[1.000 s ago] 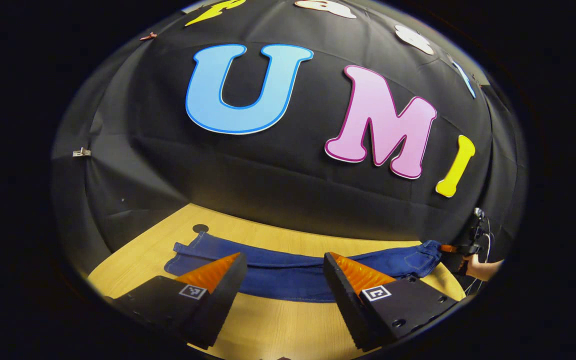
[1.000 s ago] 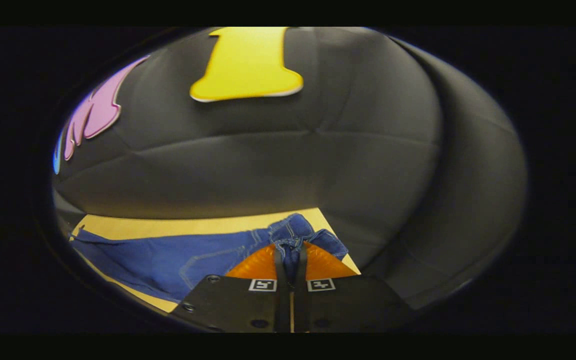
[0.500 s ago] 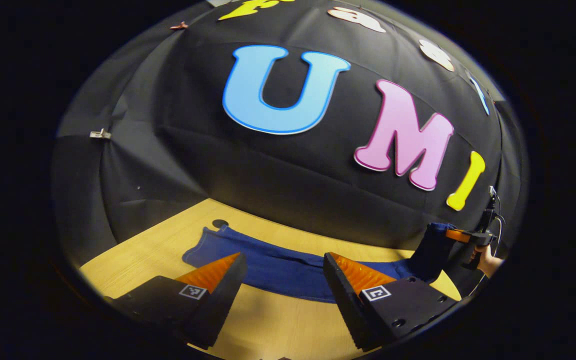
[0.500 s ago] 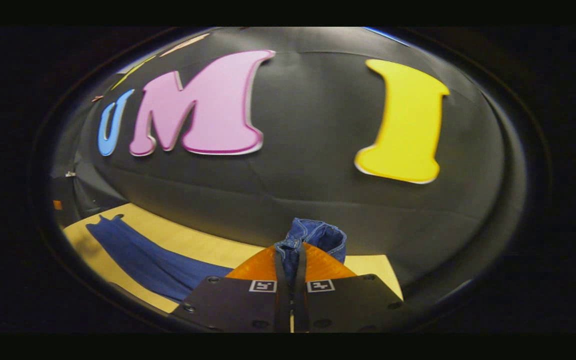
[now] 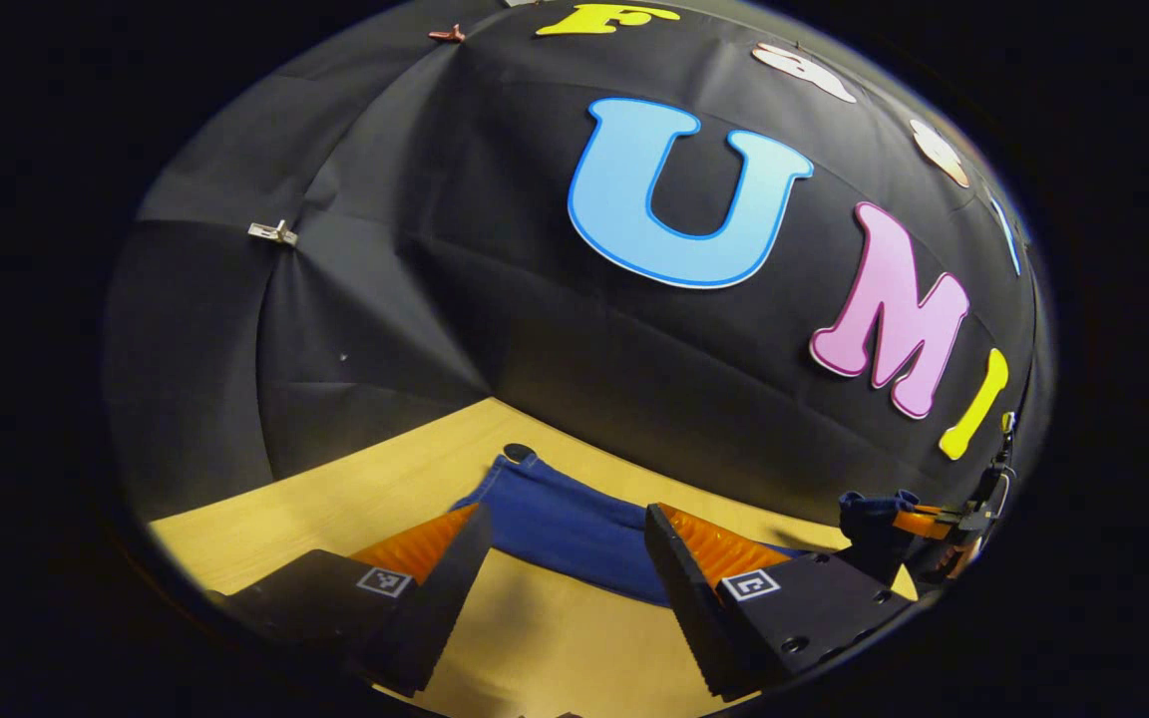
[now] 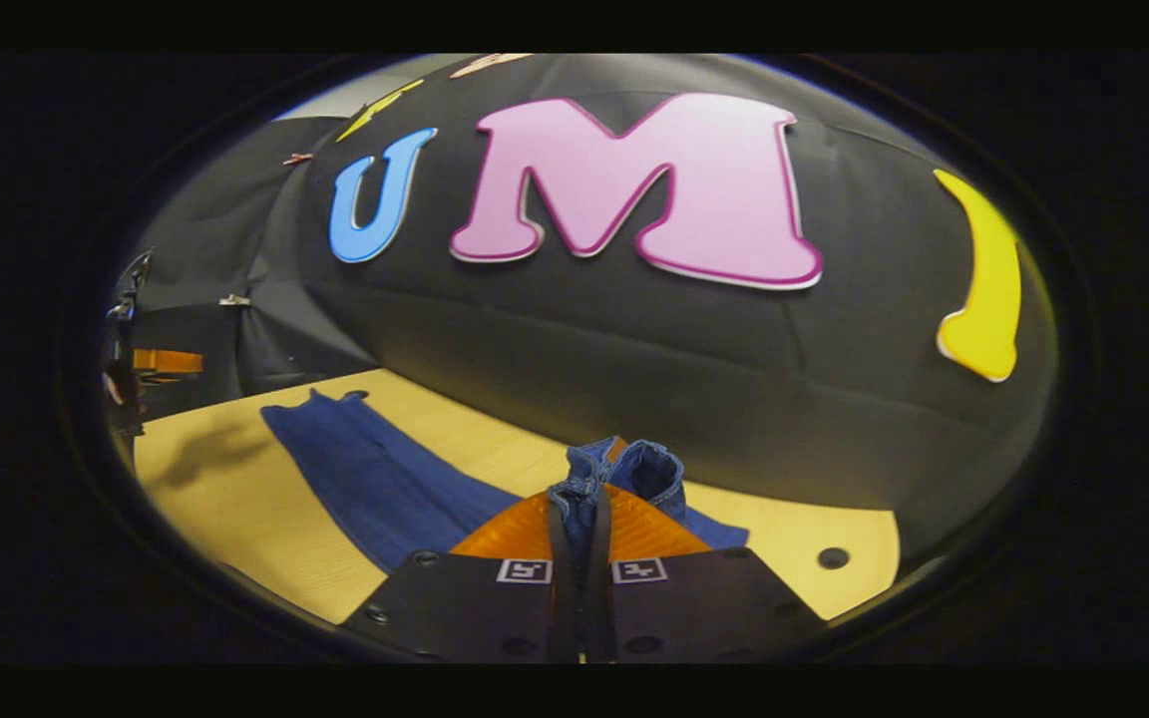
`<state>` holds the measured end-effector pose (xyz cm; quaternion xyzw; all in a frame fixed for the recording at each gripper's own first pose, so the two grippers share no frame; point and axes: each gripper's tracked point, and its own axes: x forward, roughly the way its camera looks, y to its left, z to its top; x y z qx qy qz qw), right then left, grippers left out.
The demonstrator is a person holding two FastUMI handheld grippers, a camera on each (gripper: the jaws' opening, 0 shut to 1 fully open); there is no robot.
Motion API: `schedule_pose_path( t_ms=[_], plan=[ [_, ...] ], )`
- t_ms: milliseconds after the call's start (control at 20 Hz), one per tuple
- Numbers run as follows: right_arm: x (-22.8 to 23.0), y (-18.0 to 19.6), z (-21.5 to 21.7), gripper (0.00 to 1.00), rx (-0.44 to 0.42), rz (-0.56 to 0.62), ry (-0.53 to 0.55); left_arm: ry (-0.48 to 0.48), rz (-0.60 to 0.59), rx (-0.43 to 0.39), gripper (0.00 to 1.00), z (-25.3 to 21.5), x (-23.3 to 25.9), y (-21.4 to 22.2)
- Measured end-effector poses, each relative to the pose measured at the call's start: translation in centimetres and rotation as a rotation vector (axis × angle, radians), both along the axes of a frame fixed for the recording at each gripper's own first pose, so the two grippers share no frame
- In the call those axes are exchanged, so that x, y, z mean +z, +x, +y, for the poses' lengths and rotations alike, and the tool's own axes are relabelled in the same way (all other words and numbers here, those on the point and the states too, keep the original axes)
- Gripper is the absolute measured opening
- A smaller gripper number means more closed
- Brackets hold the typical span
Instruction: Grasp the waist and the cuffs of the jeans and fold them to make the two legs overlap; first hold the waist and fold one-third of the jeans toward the cuffs, then hold the cuffs and fold the remaining one-third in the same direction to finish folding.
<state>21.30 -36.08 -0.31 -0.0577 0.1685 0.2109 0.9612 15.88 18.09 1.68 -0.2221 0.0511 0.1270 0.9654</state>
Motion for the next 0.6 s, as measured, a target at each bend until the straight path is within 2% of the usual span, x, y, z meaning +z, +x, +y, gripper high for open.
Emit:
schedule_pose_path(
  t_ms=[100, 150, 300, 350, 400, 550, 600],
  plan=[
    [1.0, 0.0, 0.1, 0.04, 0.039, 0.027, -0.003, 0.026, -0.003, 0.008, 0.96, 1.6, -0.3, 1.2],
    [1.5, 0.1, 0.0, 0.07, 0.06, 0.044, 0.001, 0.042, 0.003, 0.016, 0.96, 2.6, -0.7, 2.1],
    [0.7, 0.8, -0.3, 0.07, 0.104, 0.073, -0.017, 0.086, 0.064, 0.011, 0.96, 5.3, -2.8, 5.2],
    [0.5, 0.9, -0.3, 0.02, 0.112, 0.081, -0.032, 0.098, 0.106, -0.002, 0.96, 5.9, -4.1, 6.1],
    [0.4, 0.9, -0.5, 0.09, 0.12, 0.096, -0.045, 0.111, 0.151, -0.011, 0.97, 6.8, -5.5, 7.4],
    [-0.8, -0.1, -0.1, 0.12, 0.143, 0.133, -0.03, 0.104, 0.242, -0.052, 0.96, 8.1, -9.2, 11.2],
    [-1.1, -1.2, 0.9, 0.24, 0.151, 0.142, -0.004, 0.1, 0.273, -0.051, 0.97, 8.9, -10.3, 12.3]
  ],
)
